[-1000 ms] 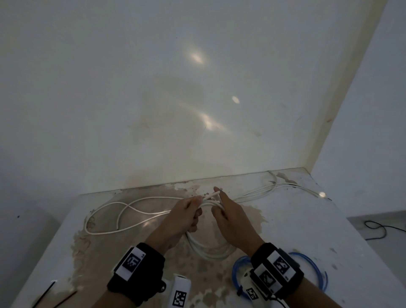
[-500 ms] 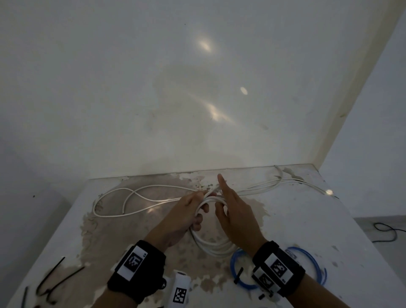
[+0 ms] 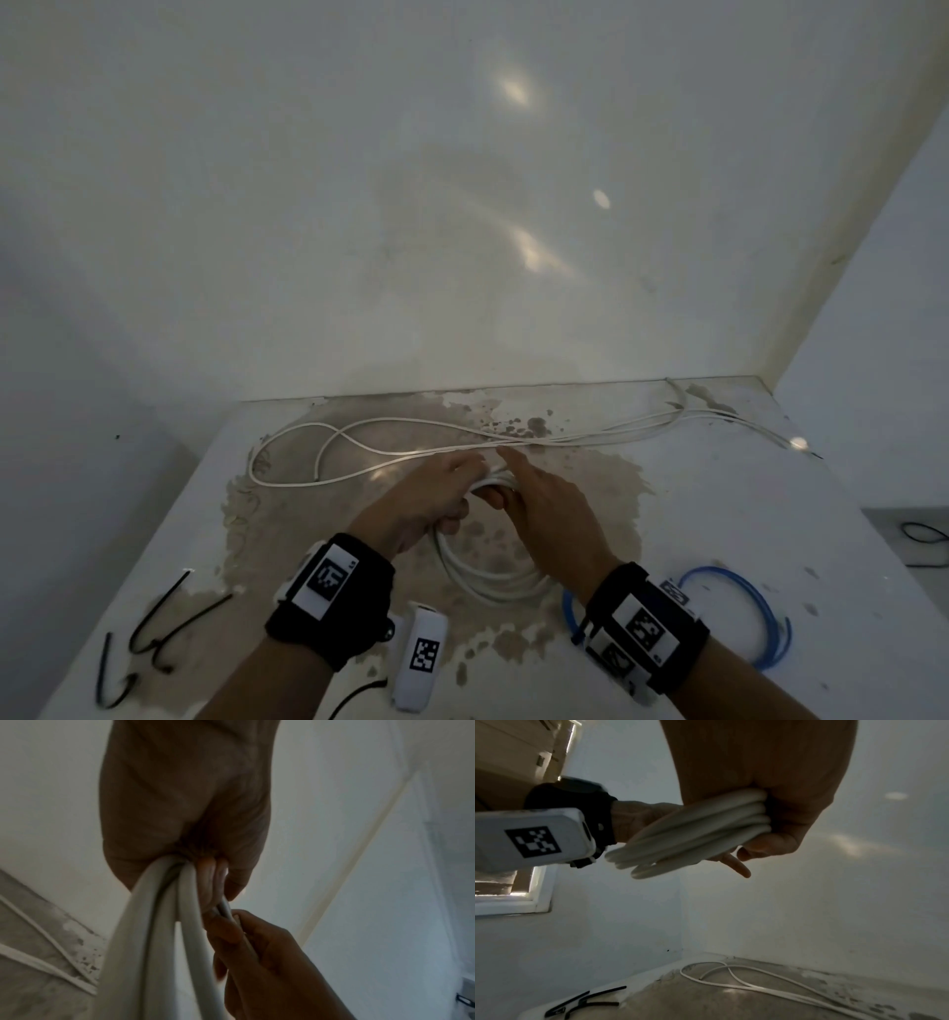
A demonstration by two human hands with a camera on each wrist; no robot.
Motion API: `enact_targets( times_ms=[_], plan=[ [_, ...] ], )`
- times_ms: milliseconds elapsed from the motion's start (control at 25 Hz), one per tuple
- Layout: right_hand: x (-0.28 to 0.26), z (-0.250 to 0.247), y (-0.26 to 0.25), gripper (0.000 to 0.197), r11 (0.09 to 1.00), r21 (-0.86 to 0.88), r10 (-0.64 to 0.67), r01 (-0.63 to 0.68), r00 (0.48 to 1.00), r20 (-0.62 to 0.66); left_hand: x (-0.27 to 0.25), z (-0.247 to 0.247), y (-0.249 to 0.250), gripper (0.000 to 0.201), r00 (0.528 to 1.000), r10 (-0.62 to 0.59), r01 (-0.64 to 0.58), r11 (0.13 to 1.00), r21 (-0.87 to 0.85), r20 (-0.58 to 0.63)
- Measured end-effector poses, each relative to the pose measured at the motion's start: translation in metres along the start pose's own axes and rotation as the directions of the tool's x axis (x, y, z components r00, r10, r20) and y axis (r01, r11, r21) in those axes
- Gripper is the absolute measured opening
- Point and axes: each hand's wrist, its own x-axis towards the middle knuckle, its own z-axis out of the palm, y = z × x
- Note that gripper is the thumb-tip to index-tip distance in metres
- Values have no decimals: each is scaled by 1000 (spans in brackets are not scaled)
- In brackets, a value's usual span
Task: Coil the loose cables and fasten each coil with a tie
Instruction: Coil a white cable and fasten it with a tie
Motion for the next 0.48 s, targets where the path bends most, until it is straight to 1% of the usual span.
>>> enact_targets(
  times_ms=[40,80,120,160,200,240,280,320,360,400,440,480],
  plan=[
    [-1,6,-4,59,1000,31,-1,2,1000,-30,2,-5,-5,32,1000,-2,2,1000,9,-9],
    [0,11,-8,45,999,52,7,-5,999,-52,4,-10,-10,31,1000,1,-1,1000,6,-28],
    [2,17,-12,31,998,65,28,-25,998,-57,4,-15,-14,28,999,7,-8,1000,-16,-49],
    [5,21,-13,22,992,95,82,-77,996,-44,2,-18,-19,26,997,17,-22,998,-60,-75],
    [8,26,-14,19,976,153,163,-155,986,-36,-1,-21,-26,25,996,16,-28,990,-140,-90],
    [11,29,-14,21,942,232,257,-243,966,-31,-4,-22,-32,29,997,-8,-14,960,-280,-78],
    [14,32,-16,22,901,305,333,-309,943,-26,-9,-22,-38,35,998,-45,21,888,-459,-42],
    [17,36,-21,22,864,372,372,-339,928,-19,-14,-23,-43,39,997,-71,46,797,-602,-18],
    [18,38,-27,24,824,445,388,-350,922,7,-14,-24,-48,41,995,-95,42,741,-671,-42],
    [19,42,-35,26,761,539,397,-361,916,54,-13,-28,-53,41,988,-110,8,741,-671,-110],
    [20,43,-44,28,660,646,406,-383,906,123,-11,-32,-56,41,976,-107,-36,774,-632,-187],
    [21,44,-53,28,527,743,399,-412,892,211,-8,-39,-59,41,964,-81,-82,816,-572,-254]
  ],
)
